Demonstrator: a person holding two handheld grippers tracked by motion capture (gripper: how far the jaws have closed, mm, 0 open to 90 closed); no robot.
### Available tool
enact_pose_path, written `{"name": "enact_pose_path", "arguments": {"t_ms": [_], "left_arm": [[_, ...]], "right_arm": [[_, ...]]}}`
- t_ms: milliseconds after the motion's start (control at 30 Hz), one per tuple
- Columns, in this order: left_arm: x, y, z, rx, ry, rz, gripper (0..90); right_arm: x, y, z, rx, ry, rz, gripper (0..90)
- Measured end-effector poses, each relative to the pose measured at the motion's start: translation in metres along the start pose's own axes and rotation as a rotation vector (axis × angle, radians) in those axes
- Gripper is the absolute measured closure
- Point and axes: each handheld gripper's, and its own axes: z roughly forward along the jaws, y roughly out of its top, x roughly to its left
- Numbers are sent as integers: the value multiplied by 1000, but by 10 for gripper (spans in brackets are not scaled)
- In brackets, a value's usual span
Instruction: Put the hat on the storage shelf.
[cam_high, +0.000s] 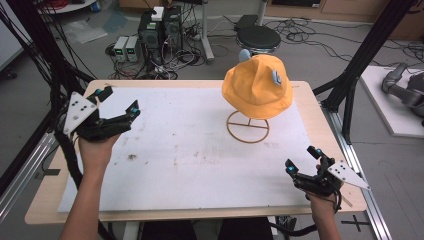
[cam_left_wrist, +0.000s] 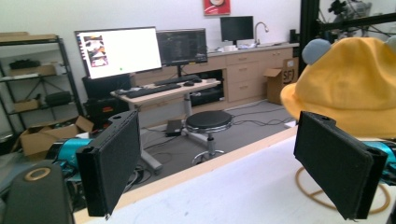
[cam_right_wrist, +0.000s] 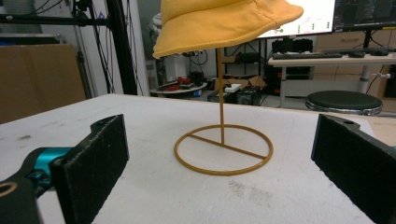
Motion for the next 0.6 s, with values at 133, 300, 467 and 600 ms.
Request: {"name": "enact_pose_path", "arguments": {"t_ms": [133,300,467,600], "left_arm": [[9,-16,-20,1,32,-11,153],[19,-41,-40,15,85,-36,153],[30,-64,-53,20,123,-69,152],[36,-80,-58,23,142,-69,151]], "right_arm": [[0,0,1,0,-4,-1,36],[0,1,1,-13,-3,4,36],[-2,1,1,-10,-20,8,36],[-3,0,1,-5,-30,8,37]]}}
